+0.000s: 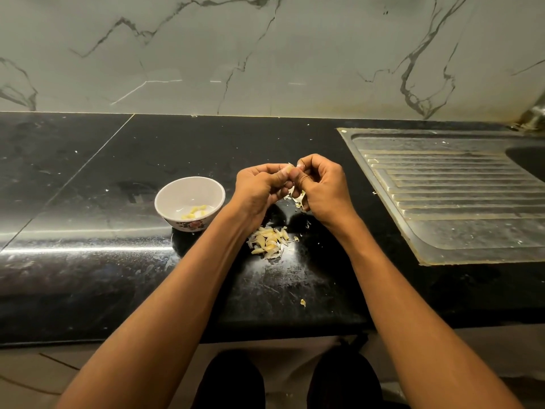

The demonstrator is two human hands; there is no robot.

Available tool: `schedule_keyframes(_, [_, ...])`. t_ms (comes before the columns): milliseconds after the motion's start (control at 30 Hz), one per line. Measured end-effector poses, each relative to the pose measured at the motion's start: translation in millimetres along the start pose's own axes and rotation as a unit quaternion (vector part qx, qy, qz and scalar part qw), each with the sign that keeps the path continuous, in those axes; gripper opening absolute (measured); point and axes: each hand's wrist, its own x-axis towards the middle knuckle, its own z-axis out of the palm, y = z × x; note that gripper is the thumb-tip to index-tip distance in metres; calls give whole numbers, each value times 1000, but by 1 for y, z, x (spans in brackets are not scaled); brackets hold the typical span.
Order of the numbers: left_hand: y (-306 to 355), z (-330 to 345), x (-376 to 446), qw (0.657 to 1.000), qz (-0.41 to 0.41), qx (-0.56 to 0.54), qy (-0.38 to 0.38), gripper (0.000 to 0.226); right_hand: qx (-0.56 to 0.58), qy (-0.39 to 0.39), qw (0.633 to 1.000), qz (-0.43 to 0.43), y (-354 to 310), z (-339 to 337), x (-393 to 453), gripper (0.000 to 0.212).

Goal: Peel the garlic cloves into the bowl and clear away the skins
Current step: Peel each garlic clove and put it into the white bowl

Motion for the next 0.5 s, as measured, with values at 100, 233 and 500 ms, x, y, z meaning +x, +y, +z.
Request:
schedule_keyframes(100, [1,-1,0,1000,17,15,17,9,-14,43,998,-31,0,-2,0,14])
schedule_keyframes(233, [-1,-3,0,998,39,41,28,4,-66,56,994,-71,3,-5,-1,5])
schedule_keyframes(500, [-4,-2,1,996,56,57,49,12,-192,74,969,-140,1,-4,-7,8])
